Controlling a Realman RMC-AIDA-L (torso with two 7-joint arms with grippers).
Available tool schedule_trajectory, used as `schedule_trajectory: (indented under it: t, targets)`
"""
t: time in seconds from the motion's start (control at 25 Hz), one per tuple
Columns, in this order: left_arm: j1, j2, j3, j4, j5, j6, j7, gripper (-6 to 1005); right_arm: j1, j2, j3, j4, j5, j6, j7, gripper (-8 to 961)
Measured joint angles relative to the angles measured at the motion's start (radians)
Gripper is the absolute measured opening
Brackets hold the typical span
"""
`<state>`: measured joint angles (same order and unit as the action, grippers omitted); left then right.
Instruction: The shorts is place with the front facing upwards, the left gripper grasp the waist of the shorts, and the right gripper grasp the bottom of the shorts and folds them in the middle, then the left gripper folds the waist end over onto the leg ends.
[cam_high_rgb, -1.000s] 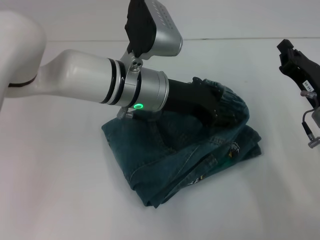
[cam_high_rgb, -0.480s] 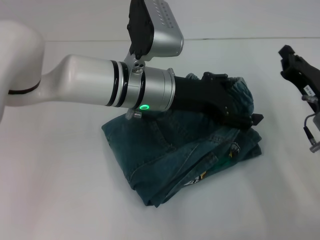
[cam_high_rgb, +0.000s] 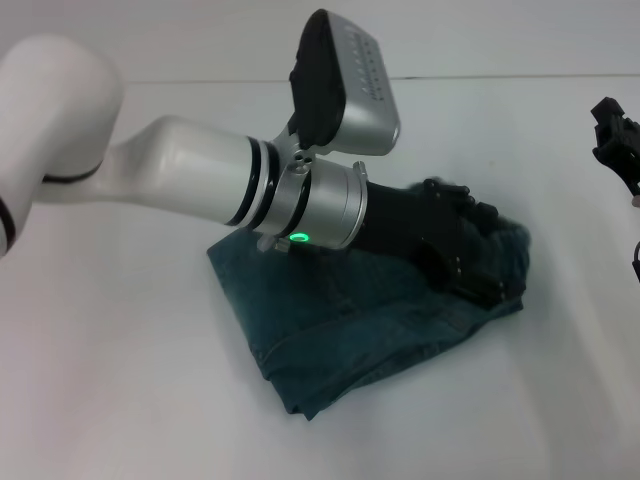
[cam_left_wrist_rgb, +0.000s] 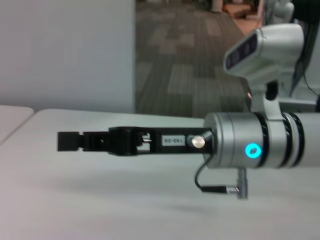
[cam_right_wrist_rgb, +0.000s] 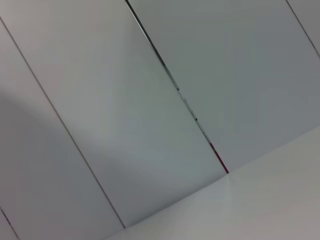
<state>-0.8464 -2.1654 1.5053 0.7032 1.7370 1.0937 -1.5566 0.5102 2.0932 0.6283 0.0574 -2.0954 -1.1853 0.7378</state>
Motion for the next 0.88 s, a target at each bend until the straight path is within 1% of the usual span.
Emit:
schedule_trajectory:
  t: [0.16, 0.24, 0.36, 0.48, 0.56, 0.68, 0.72, 0.8, 0.84, 0.88]
  targets:
    - [-0.034, 0.001, 0.005, 0.019, 0.098, 0.016, -0.061, 920, -0.005, -0.001, 0.001, -0.001, 0.000, 0.001, 0.000, 2]
    - [-0.047, -0.003, 0.017, 0.022, 0.121, 0.013, -0.072, 920, -0.008, -0.001, 0.002, -0.002, 0.000, 0.001, 0.000, 2]
    - [-0.047, -0.005, 0.021, 0.029, 0.121, 0.005, -0.070, 919, -0.016, -0.001, 0.002, -0.002, 0.000, 0.001, 0.000, 2]
    - [-0.019, -0.006, -0.016, 0.059, 0.112, 0.004, -0.067, 919, -0.025, -0.003, 0.002, -0.003, 0.000, -0.002, 0.001, 2]
    - [0.019, -0.006, -0.057, 0.087, 0.088, 0.007, -0.063, 919, -0.031, -0.006, -0.005, -0.003, -0.005, -0.013, 0.006, 1]
    - [0.101, -0.007, -0.149, 0.109, 0.002, 0.037, -0.018, 919, -0.036, -0.011, -0.030, -0.023, -0.020, -0.050, 0.026, 1]
    - [0.123, -0.007, -0.190, 0.106, -0.029, 0.060, 0.004, 919, -0.034, -0.014, -0.054, -0.043, -0.028, -0.070, 0.052, 1]
    - [0.169, -0.006, -0.300, 0.081, -0.081, 0.128, 0.042, 919, -0.025, -0.020, -0.100, -0.083, -0.045, -0.100, 0.117, 23]
    - [0.202, -0.002, -0.401, 0.054, -0.094, 0.196, 0.051, 919, -0.019, -0.025, -0.132, -0.107, -0.054, -0.119, 0.163, 34]
    - [0.202, -0.002, -0.401, 0.054, -0.094, 0.196, 0.051, 919, -0.013, -0.031, -0.161, -0.129, -0.060, -0.136, 0.203, 46]
